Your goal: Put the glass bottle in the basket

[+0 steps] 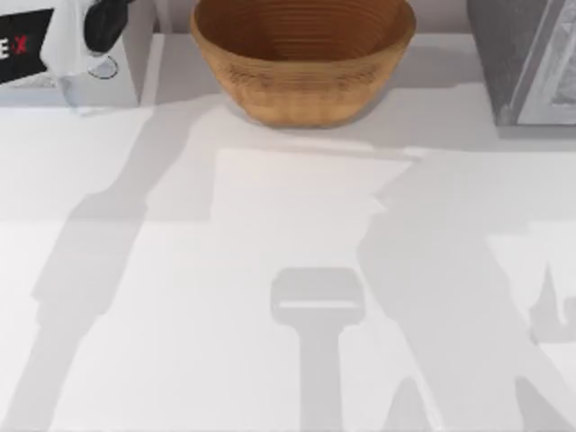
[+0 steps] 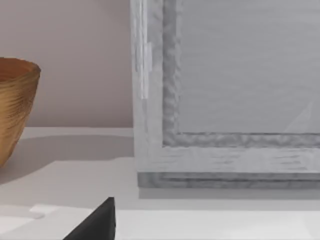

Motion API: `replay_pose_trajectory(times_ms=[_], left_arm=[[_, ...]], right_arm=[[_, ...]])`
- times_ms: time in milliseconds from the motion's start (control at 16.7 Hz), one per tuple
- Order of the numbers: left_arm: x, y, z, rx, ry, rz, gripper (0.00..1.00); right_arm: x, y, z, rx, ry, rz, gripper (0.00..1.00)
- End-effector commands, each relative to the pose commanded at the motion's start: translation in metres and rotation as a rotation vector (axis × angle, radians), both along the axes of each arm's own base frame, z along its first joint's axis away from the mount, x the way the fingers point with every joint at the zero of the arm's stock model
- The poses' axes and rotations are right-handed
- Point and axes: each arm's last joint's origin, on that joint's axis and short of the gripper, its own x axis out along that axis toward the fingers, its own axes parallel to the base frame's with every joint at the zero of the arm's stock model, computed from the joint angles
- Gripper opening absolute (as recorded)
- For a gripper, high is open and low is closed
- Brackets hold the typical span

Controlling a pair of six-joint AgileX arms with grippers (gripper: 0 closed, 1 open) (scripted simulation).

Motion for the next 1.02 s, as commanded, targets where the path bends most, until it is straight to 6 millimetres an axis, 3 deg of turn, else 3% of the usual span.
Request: replay_pose_trajectory(times_ms=[240,540,1020], left_arm=[[0.008,-0.014,0.013,0.004,0.015,0.007,0.0],[0.008,-0.012,0.015,0.003,0.01,0.01,0.0],[0.041,-0.046,-0.014,0.002,0.013,0.007,0.0]], right_arm=[[0.0,0.0,0.0,0.0,0.0,0.0,1.0],[0.0,0.0,0.0,0.0,0.0,0.0,1.0],[0.0,0.0,0.0,0.0,0.0,0.0,1.0]])
